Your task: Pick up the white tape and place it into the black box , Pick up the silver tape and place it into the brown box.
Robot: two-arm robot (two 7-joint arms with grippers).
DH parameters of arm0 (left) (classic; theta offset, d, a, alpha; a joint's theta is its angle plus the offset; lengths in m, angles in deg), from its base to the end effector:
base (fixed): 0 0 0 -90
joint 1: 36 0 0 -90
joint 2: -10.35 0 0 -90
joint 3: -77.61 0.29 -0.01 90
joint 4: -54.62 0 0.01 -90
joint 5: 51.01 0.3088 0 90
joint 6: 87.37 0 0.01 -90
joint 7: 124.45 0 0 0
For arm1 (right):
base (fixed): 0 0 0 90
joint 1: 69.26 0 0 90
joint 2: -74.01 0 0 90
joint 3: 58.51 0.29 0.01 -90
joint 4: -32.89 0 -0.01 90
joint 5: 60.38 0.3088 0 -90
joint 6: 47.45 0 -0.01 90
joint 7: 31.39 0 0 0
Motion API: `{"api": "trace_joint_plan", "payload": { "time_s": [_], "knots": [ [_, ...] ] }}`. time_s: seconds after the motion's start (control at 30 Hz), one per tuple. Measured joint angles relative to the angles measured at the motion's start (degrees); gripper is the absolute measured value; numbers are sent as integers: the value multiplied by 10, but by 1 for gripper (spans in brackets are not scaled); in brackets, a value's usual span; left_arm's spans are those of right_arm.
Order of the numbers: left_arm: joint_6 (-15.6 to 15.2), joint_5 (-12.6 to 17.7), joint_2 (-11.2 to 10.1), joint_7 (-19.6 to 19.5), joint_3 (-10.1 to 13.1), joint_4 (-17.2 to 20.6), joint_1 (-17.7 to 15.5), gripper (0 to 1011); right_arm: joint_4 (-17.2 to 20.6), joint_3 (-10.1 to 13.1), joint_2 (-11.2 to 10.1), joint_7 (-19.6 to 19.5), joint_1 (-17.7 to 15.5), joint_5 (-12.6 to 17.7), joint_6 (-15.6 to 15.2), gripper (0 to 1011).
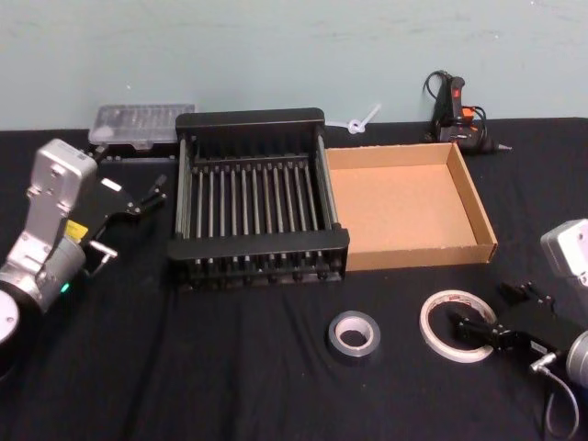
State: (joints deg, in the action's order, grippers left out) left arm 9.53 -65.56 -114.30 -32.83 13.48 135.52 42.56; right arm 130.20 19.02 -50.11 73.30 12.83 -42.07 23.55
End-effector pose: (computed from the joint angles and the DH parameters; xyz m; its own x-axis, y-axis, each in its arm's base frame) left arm 0.3581 0.0827 -0.3022 0.2923 0.8802 0.3738 -0.9552 0.2874 0.0703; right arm 0.2809 -0.0879 -0.2990 0.4907 -0.8657 0.0988 0.7790 0.3850 -0.4950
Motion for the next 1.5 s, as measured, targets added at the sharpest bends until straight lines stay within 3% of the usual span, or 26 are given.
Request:
{"api": "trace_joint_plan", "payload": {
  "time_s": [0.9, 1.5],
  "knots": [
    [0, 0, 0, 0, 0, 0, 0, 1002, -5, 20, 25, 30, -2, -15, -18, 1000],
    [0, 0, 0, 0, 0, 0, 0, 1001, -6, 20, 25, 30, -2, -15, -19, 1000]
  ]
}}
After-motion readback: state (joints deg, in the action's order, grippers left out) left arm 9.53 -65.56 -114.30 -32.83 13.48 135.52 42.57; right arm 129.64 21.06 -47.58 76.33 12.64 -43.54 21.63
